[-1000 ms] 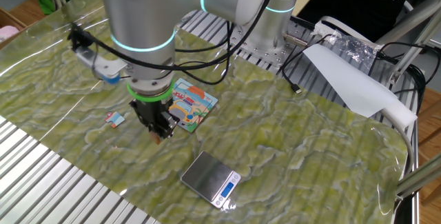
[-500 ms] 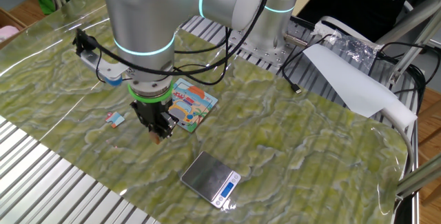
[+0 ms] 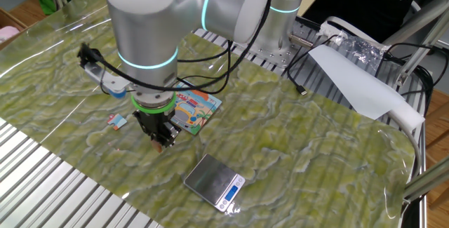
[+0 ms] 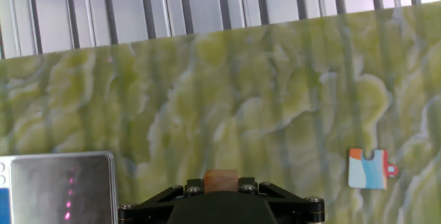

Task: Remove the object from the scale

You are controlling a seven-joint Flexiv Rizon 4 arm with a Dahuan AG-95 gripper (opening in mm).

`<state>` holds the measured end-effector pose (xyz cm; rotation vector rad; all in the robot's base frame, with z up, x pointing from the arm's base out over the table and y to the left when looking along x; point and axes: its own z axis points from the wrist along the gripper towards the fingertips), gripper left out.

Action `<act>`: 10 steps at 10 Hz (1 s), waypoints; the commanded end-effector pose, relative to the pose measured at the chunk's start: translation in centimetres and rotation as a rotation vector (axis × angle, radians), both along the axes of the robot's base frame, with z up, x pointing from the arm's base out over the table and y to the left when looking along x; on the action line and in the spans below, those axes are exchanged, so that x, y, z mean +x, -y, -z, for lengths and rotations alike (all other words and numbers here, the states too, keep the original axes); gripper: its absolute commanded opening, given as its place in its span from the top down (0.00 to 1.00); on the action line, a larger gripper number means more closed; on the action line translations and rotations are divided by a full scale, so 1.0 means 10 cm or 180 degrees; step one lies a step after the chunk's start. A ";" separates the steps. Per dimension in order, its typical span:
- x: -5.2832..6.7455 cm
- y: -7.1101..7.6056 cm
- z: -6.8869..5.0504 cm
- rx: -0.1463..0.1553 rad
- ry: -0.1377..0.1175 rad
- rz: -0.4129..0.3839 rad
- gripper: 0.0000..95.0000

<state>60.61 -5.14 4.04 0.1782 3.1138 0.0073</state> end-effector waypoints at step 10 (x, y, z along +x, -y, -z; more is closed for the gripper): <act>-0.06 -0.06 0.04 -0.0019 0.0104 0.0129 0.40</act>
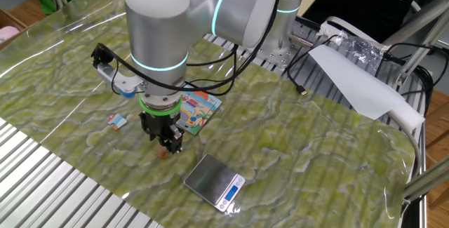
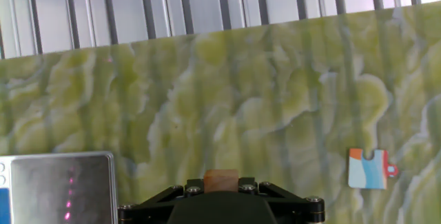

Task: Remove the object from the scale

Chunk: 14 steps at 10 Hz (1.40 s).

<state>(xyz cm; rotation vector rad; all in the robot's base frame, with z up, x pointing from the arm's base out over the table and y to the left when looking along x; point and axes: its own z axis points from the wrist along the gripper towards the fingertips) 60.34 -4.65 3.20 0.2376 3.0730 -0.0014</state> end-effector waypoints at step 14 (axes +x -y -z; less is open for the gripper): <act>-0.93 -0.27 -1.24 0.0016 -0.0253 -0.0439 1.00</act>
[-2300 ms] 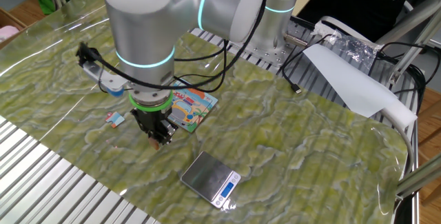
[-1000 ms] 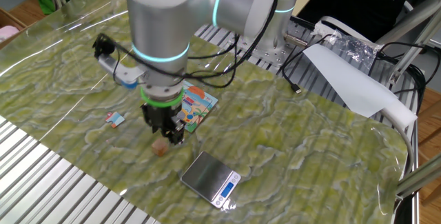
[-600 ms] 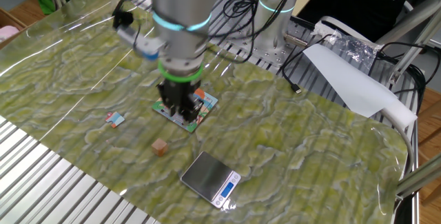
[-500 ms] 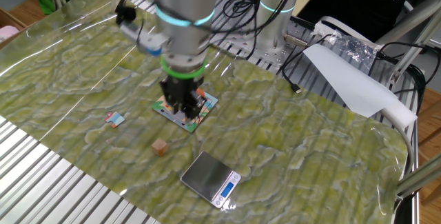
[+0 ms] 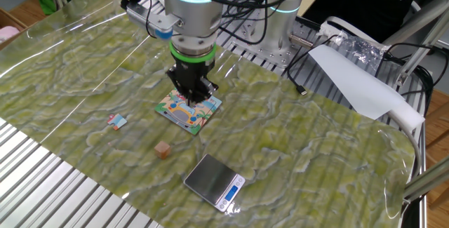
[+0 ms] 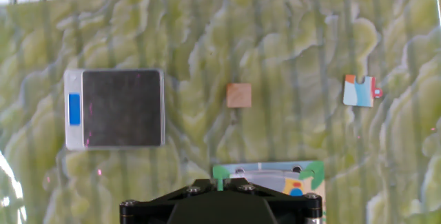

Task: Remove the object from the scale

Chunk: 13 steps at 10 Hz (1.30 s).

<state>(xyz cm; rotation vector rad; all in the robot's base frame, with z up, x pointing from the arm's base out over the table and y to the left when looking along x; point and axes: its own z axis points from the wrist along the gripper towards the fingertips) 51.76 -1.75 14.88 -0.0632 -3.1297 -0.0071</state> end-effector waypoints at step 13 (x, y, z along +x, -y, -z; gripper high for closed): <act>-0.02 0.04 -0.08 0.0010 -0.0178 0.0333 1.00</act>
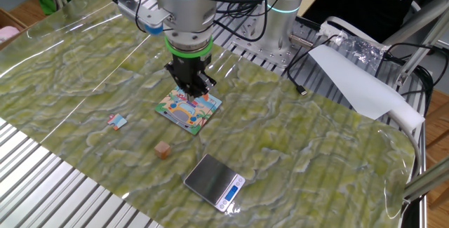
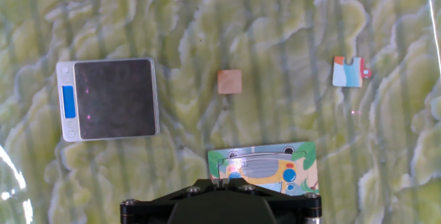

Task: Remove the object from the scale

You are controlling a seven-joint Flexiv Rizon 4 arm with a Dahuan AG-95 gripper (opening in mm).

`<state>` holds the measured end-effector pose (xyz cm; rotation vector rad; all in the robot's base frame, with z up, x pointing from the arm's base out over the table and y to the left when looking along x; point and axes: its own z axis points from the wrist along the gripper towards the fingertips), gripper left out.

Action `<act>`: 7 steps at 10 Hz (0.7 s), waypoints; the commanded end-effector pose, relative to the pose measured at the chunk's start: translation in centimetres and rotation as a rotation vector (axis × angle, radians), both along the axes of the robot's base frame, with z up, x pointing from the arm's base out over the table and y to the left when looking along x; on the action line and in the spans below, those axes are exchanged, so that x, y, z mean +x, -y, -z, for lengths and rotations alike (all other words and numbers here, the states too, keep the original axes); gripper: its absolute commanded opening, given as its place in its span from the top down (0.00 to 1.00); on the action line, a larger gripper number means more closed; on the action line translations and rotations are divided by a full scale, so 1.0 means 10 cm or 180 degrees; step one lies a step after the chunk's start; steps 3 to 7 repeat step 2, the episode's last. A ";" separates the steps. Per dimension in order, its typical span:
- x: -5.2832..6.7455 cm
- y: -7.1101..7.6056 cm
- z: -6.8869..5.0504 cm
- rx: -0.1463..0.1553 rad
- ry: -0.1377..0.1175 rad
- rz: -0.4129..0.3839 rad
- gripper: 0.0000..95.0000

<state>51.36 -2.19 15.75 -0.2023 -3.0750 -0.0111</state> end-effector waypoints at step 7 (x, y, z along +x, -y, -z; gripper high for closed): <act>0.02 -0.01 0.00 0.0003 -0.0022 0.0073 1.00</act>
